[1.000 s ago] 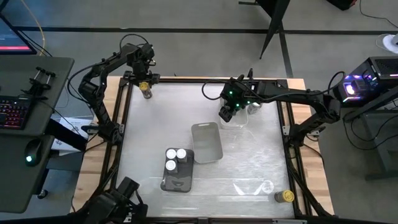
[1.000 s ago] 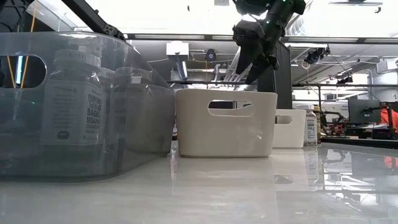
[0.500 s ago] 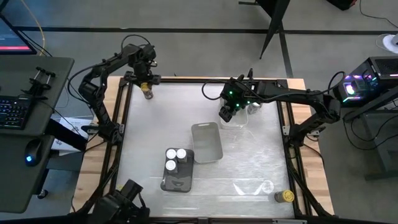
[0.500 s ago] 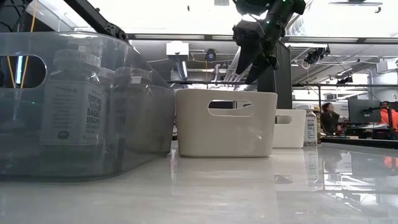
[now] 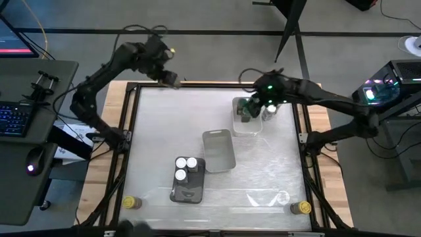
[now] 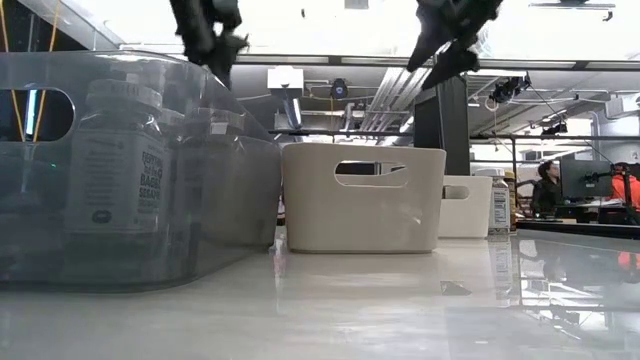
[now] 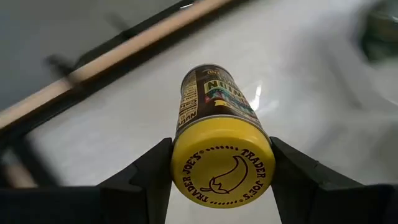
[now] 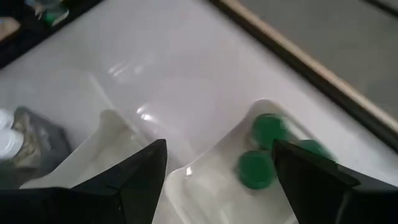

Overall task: Sort spices by type
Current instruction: Put the yellow seasoning bottle into the gray bin

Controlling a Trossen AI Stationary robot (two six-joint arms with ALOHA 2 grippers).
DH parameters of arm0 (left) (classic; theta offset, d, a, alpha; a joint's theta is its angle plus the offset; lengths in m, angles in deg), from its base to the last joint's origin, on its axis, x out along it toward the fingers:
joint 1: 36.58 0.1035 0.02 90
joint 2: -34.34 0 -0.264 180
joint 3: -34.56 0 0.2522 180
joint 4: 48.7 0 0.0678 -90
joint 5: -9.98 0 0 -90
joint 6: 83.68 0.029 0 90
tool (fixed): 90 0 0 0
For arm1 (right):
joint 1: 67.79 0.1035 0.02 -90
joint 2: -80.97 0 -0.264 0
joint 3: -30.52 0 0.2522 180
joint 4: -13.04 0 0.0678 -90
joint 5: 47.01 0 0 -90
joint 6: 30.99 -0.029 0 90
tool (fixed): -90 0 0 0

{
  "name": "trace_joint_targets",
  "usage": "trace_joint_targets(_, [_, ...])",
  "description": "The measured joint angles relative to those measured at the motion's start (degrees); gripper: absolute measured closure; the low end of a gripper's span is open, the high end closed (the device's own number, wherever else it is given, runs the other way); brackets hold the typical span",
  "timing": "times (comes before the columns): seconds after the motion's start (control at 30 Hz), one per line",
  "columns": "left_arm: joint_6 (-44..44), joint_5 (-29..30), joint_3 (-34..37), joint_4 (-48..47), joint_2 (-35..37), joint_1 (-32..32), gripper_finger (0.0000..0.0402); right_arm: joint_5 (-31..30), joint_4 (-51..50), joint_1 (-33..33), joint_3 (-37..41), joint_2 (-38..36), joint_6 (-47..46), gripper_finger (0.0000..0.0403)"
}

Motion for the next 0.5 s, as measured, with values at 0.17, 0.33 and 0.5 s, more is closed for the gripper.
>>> trace_joint_targets(0.17, [-1.7, 0.1, -0.2, 1.9, 2.5, -19.8, 0.0212, -1.7, -1.4, -1.7, 0.0, -4.5, -0.1, 0.0116])
trace_joint_targets(0.33, [-1.8, 4.9, -0.2, 7.3, -0.5, -38.3, 0.0212, -1.2, -2.1, -2.3, 0.0, -6.2, -0.1, 0.0116])
trace_joint_targets(0.5, [-1.6, 8.1, -0.8, 10.5, -4.9, -44.7, 0.0212, 3.5, -1.2, -2.0, 0.0, -6.2, -5.7, 0.0116])
